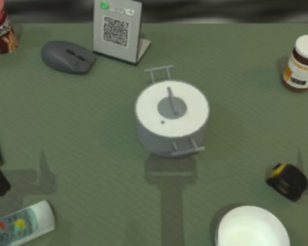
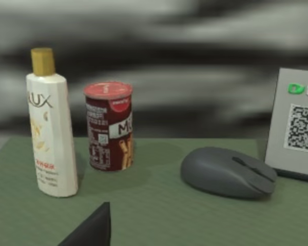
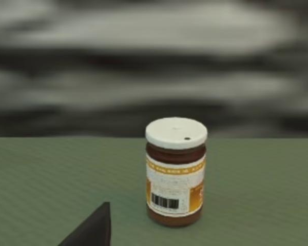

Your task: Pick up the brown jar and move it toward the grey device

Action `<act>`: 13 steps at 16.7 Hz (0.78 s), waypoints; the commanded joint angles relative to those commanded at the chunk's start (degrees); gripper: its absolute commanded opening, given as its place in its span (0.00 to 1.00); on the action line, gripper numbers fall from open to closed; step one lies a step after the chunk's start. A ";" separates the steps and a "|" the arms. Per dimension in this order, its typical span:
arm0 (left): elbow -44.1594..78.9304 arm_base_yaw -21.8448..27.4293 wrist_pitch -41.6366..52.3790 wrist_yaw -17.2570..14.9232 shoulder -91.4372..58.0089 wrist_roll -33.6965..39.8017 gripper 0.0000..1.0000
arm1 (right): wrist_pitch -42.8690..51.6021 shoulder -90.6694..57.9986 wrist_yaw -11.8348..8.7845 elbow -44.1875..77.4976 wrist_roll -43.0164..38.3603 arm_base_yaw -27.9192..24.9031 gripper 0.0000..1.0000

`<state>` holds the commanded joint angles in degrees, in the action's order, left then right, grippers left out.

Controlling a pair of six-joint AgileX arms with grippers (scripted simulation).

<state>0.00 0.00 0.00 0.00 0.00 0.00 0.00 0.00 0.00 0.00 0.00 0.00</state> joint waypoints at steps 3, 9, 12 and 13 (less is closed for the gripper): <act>0.00 0.00 0.00 0.00 0.00 0.00 1.00 | 0.25 -0.45 -0.11 0.51 0.04 -0.09 1.00; 0.00 0.00 0.00 0.00 0.00 0.00 1.00 | 8.02 -14.04 -1.83 15.29 1.27 -1.19 1.00; 0.00 0.00 0.00 0.00 0.00 0.00 1.00 | 15.43 -26.99 -2.49 28.93 2.54 -1.30 1.00; 0.00 0.00 0.00 0.00 0.00 0.00 1.00 | 18.25 -31.97 -2.64 34.09 3.04 -1.26 1.00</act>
<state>0.00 0.00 0.00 0.00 0.00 0.00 18.25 -31.97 -2.64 34.09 3.04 -1.26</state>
